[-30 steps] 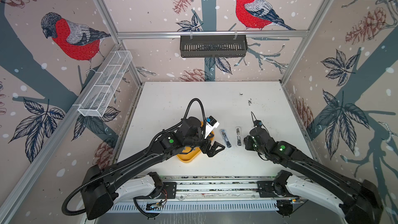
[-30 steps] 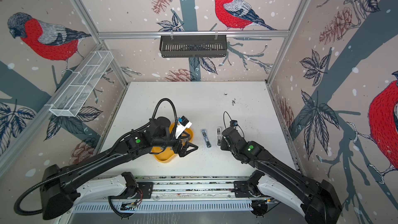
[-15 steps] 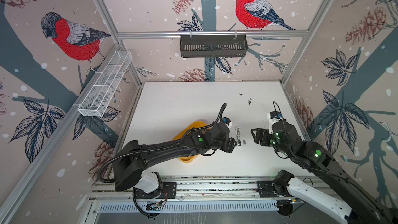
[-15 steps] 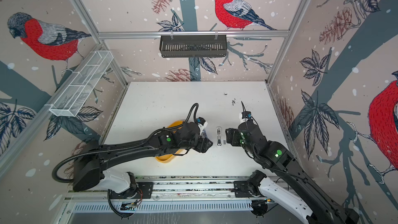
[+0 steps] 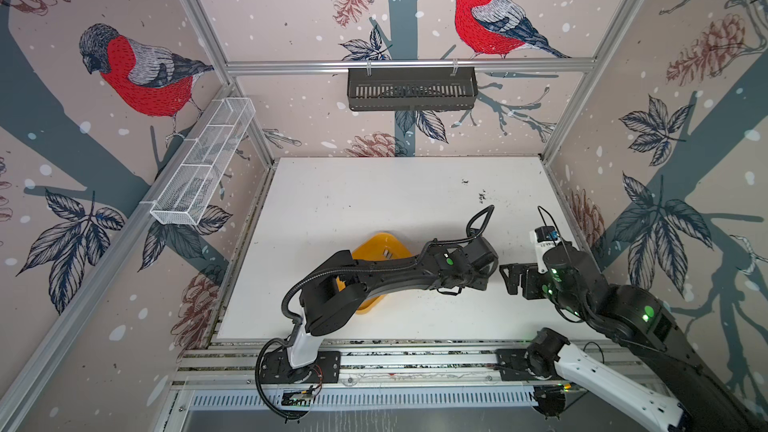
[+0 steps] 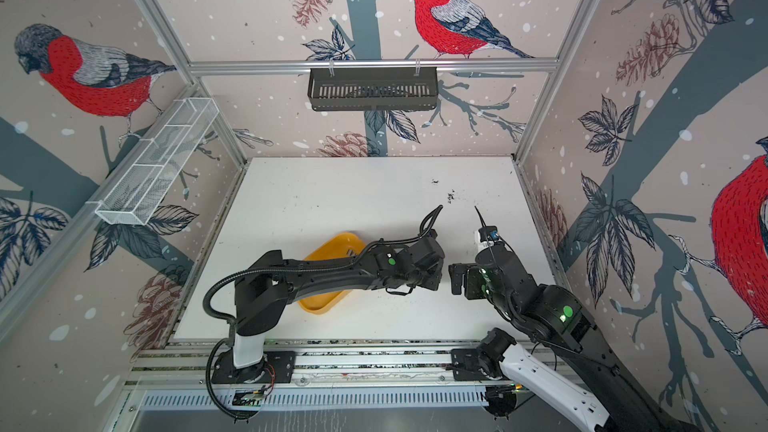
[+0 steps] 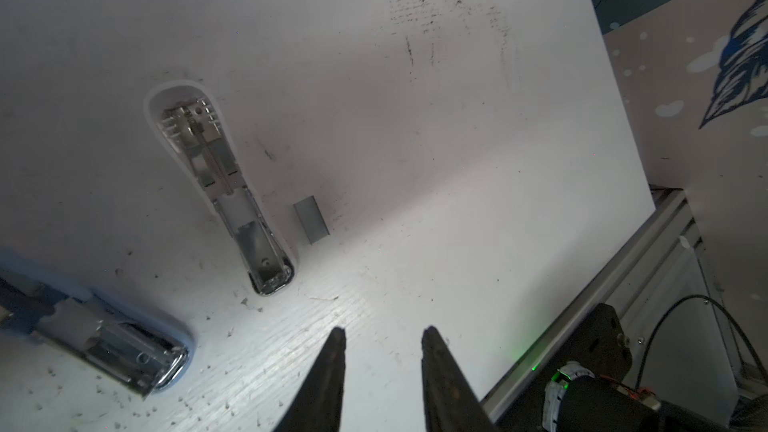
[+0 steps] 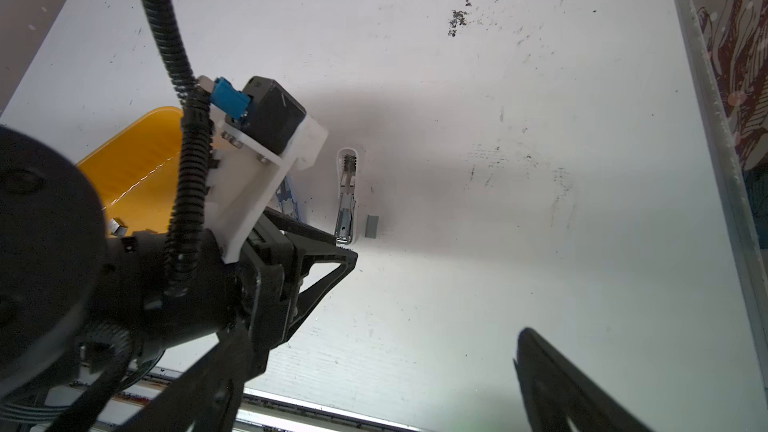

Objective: Load the staples into the stapler

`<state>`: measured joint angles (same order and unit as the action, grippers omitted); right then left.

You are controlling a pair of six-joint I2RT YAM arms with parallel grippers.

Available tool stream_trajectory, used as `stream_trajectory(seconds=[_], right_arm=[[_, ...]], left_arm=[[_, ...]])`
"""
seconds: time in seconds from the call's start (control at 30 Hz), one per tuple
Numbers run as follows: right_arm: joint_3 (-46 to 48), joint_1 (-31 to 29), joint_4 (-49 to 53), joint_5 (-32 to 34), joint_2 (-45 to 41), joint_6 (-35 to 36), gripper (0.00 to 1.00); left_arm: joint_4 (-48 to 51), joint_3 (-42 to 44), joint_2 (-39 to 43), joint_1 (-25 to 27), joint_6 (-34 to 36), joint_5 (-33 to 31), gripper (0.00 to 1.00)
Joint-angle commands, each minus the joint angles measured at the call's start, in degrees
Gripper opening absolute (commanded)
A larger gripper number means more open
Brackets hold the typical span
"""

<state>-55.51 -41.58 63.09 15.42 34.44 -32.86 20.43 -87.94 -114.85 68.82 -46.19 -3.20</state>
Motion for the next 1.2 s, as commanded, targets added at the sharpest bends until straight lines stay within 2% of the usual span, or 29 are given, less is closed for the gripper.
stream_trajectory(seconds=[0.0,0.1,0.2,0.77,1.17], right_arm=[[0.13,-0.07,0.58,2.29,-0.34,-0.07,1.0],[0.4,-0.08,0.44,2.89,-0.55,-0.15,1.0],[0.4,-0.05,0.37,3.24,-0.69,-0.34,1.0],[0.66,-0.08,0.15,3.39,-1.41,-0.33,1.0],[0.75,-0.08,0.16,3.55,-1.91,-0.34,1.0]], left_arm=[[2.07,-2.52,-2.42,-0.07,-1.79,-1.42,0.32],[1.98,-3.91,-4.99,-0.35,-1.51,0.24,0.31],[3.14,-4.52,-6.42,-0.43,-2.24,-0.95,0.27],[3.83,-4.06,-9.17,-2.54,-1.79,-1.15,0.23],[6.1,-7.81,-11.69,-2.83,-0.56,-1.54,0.21]])
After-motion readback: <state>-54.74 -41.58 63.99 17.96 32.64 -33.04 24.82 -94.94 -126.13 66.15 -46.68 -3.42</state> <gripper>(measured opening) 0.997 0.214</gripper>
